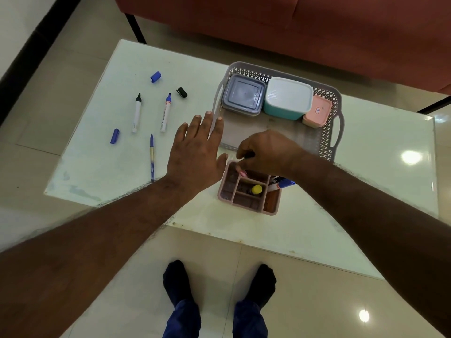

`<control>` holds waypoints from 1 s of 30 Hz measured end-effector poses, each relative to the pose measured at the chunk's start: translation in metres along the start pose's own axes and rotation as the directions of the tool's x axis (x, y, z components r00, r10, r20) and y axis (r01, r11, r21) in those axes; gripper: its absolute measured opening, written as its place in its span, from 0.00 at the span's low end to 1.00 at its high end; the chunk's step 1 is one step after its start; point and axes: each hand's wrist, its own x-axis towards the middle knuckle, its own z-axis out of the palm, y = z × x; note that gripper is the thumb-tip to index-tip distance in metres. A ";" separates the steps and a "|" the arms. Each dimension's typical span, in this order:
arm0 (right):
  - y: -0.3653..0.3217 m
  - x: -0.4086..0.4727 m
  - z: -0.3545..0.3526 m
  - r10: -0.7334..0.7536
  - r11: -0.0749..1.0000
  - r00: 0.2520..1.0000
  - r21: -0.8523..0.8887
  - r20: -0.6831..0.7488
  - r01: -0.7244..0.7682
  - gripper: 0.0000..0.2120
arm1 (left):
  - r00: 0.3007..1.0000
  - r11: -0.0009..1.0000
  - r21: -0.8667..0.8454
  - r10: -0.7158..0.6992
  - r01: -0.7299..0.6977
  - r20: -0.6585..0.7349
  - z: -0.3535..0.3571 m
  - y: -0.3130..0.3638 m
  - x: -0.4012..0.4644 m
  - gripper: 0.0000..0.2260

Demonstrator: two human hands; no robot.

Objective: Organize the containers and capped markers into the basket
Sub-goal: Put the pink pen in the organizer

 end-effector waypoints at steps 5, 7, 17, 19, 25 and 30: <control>0.009 -0.004 0.003 0.078 0.979 0.997 0.187 0.017 -0.080 0.23 | 1.000 1.000 -0.003 -0.007 0.008 0.007 -0.003 -0.003 0.003 0.36; 0.013 -0.006 0.000 0.086 0.975 0.996 0.206 0.009 -0.086 0.23 | 1.000 1.000 0.003 -0.009 0.009 0.006 -0.003 -0.005 0.002 0.36; 0.006 0.004 -0.013 0.127 0.969 0.985 0.226 -0.120 -0.097 0.18 | 0.999 0.999 -0.021 -0.050 0.050 0.005 -0.006 -0.022 -0.005 0.35; -0.003 0.012 -0.016 0.126 0.971 0.981 0.223 -0.145 -0.092 0.18 | 0.998 0.997 -0.025 -0.068 0.068 -0.010 -0.005 -0.029 -0.006 0.34; -0.042 0.050 -0.015 0.047 0.987 0.980 0.162 -0.195 -0.015 0.22 | 0.988 0.989 -0.020 -0.150 0.149 -0.037 -0.002 -0.064 -0.012 0.33; -0.081 0.090 0.002 -0.008 0.993 0.980 0.112 -0.199 0.031 0.25 | 0.955 0.956 -0.053 -0.291 0.288 -0.051 0.005 -0.114 -0.026 0.31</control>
